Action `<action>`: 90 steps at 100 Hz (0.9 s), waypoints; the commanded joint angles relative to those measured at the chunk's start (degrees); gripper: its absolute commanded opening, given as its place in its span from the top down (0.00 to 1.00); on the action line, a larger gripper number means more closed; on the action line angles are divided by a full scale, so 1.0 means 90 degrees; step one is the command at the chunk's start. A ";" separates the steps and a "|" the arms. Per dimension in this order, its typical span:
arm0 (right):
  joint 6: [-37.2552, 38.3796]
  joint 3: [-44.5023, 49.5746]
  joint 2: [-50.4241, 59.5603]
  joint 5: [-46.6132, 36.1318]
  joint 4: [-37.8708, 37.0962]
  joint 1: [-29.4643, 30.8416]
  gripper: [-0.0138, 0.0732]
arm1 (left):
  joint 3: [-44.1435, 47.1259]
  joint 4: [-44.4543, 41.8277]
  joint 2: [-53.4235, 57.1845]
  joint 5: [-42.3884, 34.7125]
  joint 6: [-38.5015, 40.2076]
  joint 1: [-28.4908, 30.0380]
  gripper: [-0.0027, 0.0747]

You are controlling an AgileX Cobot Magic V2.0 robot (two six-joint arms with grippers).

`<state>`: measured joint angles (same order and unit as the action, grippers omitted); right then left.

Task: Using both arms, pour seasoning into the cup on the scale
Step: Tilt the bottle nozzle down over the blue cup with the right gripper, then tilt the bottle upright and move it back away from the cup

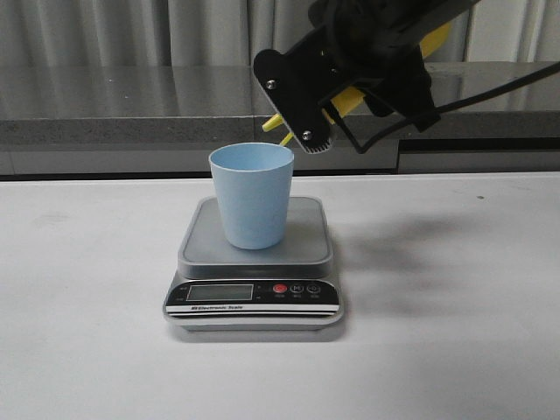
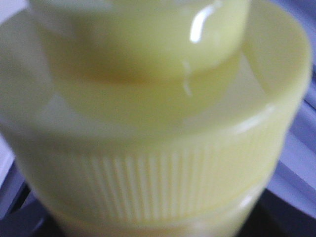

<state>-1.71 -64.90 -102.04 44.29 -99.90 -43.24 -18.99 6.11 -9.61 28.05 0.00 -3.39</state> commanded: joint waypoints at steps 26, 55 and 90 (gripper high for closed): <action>0.0313 -0.0221 0.0287 0.0677 -0.0324 -0.0004 0.45 | -0.0162 0.0040 -0.0062 -0.0545 0.0000 0.0016 0.99; 0.3103 -0.0221 0.0763 0.0984 0.0520 0.0288 0.45 | -0.0162 0.0040 -0.0062 -0.0545 0.0000 0.0016 0.99; 0.4467 -0.0221 0.1684 -0.0252 0.3079 0.1235 0.45 | -0.0162 0.0040 -0.0062 -0.0545 0.0000 0.0016 0.99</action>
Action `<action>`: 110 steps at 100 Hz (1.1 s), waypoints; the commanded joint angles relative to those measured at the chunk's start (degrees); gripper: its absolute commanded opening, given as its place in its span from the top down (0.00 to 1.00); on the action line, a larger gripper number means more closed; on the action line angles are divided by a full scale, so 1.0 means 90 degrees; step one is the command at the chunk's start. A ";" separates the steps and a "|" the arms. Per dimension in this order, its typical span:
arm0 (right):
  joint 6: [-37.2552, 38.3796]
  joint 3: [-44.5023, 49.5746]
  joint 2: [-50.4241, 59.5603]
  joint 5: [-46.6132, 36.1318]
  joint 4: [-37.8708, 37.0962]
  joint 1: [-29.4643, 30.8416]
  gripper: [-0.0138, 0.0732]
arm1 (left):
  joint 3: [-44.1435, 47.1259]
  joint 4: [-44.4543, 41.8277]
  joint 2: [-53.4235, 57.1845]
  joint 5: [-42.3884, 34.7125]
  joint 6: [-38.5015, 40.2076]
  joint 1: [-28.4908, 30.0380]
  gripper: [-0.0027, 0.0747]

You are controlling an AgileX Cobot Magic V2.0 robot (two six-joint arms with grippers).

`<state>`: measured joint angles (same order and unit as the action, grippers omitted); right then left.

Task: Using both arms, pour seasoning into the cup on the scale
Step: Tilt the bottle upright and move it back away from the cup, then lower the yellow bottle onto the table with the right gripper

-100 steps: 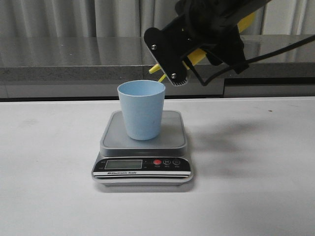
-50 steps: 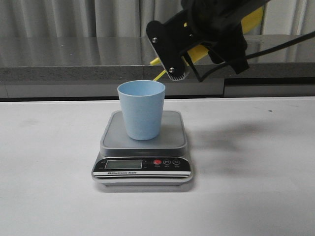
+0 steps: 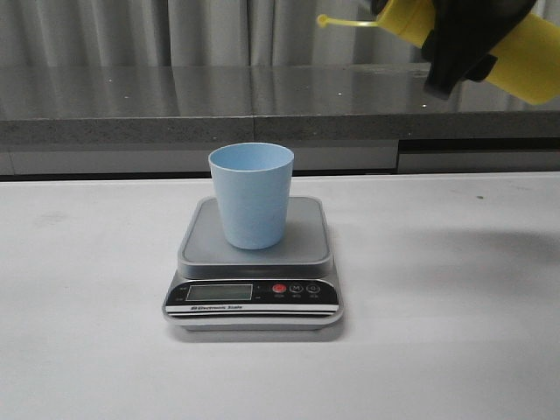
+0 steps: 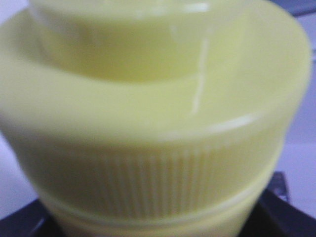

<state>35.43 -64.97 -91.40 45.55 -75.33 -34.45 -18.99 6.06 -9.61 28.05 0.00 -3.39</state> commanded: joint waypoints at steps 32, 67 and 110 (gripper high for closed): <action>0.0496 0.0134 0.0995 -0.2306 0.2205 0.1288 0.45 | -0.0162 0.0046 -0.0062 -0.0545 0.0000 0.0016 0.99; 0.0197 0.1272 0.1297 -0.4736 0.3924 0.2395 0.45 | -0.0162 0.0046 -0.0062 -0.0545 0.0000 0.0016 0.99; -0.3868 0.3120 0.1313 -0.8151 0.8077 0.2832 0.45 | -0.0162 0.0046 -0.0062 -0.0545 0.0000 0.0016 0.99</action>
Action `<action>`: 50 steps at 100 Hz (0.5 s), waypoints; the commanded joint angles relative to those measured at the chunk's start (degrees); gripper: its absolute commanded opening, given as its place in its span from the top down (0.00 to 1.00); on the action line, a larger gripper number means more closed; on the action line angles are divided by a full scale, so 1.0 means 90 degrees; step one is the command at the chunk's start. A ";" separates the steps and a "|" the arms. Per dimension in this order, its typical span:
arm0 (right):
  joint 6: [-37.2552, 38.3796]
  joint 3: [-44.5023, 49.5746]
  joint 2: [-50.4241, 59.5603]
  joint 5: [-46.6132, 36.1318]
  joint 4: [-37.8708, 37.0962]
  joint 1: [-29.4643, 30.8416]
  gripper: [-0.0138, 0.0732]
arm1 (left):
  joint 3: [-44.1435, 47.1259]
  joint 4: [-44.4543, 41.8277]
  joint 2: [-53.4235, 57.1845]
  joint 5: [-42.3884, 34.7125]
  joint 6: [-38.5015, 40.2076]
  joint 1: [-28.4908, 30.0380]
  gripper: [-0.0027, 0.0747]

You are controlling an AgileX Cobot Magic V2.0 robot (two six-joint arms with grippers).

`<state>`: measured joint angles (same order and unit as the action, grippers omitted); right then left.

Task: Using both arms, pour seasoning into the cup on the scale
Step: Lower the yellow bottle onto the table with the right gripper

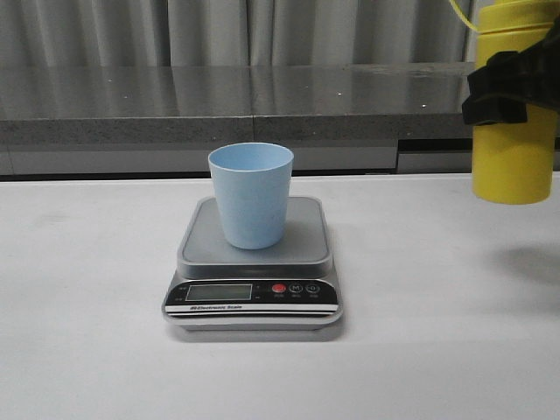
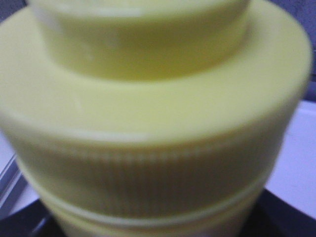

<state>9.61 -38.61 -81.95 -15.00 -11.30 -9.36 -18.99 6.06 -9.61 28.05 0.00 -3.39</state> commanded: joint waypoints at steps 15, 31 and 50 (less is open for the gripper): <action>-0.1660 0.0764 0.0233 -0.2362 0.1800 0.0045 0.45 | -0.0162 0.0046 -0.0062 -0.0545 0.0000 0.0016 0.99; -0.1660 0.0840 -0.0207 -0.2763 0.1964 0.0065 0.45 | -0.0162 0.0046 -0.0062 -0.0545 0.0000 0.0016 0.99; -0.1660 0.0840 -0.0877 -0.3152 0.1968 0.0065 0.45 | -0.0162 0.0046 -0.0062 -0.0545 0.0000 0.0016 0.99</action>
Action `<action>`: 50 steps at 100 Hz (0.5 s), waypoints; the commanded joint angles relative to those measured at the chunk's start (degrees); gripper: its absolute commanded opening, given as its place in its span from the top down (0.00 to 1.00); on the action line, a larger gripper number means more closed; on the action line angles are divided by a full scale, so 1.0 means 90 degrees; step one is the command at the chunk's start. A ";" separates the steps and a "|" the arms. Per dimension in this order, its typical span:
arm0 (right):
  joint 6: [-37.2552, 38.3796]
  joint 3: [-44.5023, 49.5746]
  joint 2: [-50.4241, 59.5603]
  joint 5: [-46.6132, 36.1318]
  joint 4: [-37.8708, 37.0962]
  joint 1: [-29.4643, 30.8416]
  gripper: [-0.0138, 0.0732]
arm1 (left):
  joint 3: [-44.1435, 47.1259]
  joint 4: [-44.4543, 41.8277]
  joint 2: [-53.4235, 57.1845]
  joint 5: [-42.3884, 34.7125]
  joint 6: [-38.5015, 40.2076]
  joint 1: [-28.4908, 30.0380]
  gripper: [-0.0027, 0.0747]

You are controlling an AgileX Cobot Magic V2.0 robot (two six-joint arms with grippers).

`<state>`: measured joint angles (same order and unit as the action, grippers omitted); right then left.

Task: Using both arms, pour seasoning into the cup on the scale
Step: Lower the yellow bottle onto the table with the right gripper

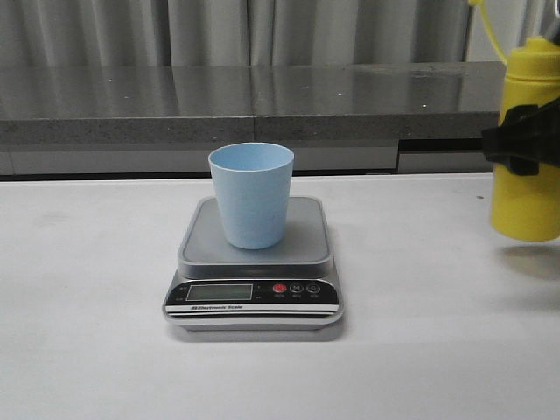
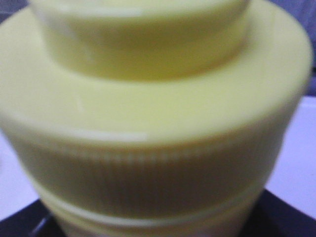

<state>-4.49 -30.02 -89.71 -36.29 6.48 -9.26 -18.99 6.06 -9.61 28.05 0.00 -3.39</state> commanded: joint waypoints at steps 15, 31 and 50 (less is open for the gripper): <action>-0.0087 -0.0113 -0.0361 -0.1149 0.0000 0.0064 0.45 | -0.0162 0.0046 -0.0062 -0.0545 0.0000 0.0016 0.99; -0.0073 -0.0113 -0.0637 -0.1247 0.0000 0.0106 0.45 | -0.0162 0.0046 -0.0062 -0.0545 0.0000 0.0016 0.99; -0.0067 -0.0113 -0.0668 -0.1281 -0.0008 0.0106 0.39 | -0.0162 0.0046 -0.0062 -0.0545 0.0000 0.0016 0.99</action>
<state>-4.59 -30.02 -97.59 -42.66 6.61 -8.56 -18.99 6.06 -9.61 28.05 0.00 -3.39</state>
